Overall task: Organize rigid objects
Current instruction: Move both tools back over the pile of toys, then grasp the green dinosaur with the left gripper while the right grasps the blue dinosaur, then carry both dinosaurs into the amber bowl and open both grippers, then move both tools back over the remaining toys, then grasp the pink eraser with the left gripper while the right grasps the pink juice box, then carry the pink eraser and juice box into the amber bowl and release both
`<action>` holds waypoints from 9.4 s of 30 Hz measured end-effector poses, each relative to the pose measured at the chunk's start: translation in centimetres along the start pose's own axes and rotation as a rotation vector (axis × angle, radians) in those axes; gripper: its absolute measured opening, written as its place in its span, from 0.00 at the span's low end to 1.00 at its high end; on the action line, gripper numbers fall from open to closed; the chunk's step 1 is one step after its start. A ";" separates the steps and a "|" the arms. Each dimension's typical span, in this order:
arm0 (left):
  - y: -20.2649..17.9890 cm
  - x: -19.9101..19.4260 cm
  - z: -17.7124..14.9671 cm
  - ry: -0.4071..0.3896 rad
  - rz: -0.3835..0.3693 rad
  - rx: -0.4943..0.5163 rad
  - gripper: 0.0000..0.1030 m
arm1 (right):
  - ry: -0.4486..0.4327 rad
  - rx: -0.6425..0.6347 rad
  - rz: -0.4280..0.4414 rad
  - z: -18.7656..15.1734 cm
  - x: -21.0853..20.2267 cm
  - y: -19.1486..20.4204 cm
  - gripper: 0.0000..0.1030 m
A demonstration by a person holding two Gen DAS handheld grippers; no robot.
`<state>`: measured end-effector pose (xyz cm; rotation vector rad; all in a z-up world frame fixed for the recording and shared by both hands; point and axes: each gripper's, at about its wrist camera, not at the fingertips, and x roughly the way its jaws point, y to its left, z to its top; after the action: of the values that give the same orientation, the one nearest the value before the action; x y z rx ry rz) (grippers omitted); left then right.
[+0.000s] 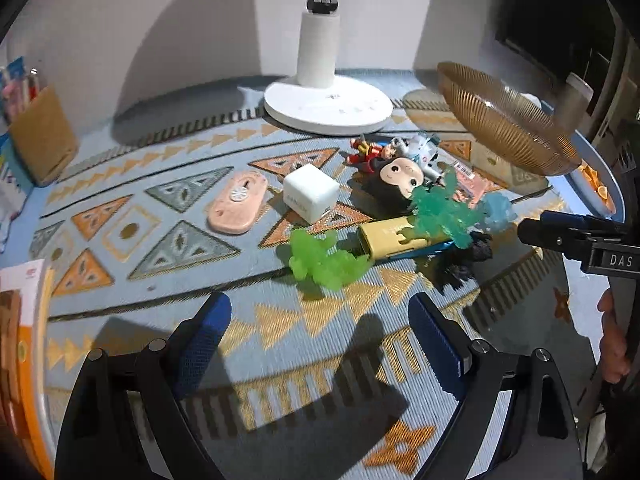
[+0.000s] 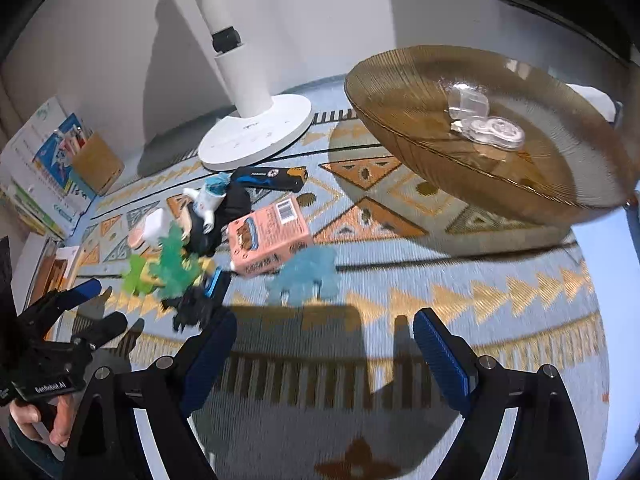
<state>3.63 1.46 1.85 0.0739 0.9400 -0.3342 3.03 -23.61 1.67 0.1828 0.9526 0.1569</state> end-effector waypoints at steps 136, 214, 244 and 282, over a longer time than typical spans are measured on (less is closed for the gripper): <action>-3.8 -17.0 4.2 -0.462 -0.010 -0.083 0.99 | -0.420 0.058 0.065 0.8 -16.5 -4.2 0.89; 5.0 4.5 5.1 -0.007 0.023 -0.052 0.79 | -0.002 0.035 -0.113 3.5 3.9 0.2 0.77; -2.8 -3.3 -3.8 -0.097 -0.091 -0.078 0.32 | -0.005 -0.163 -0.109 -8.0 -5.7 -2.2 0.39; -12.5 -9.0 7.2 -0.300 -0.176 0.088 0.32 | -0.337 0.024 -0.154 -1.5 -16.1 -7.0 0.38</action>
<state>0.47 -9.61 14.32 0.0201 0.6355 -0.5340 -7.01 -33.71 12.02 0.1516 0.6302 -0.0282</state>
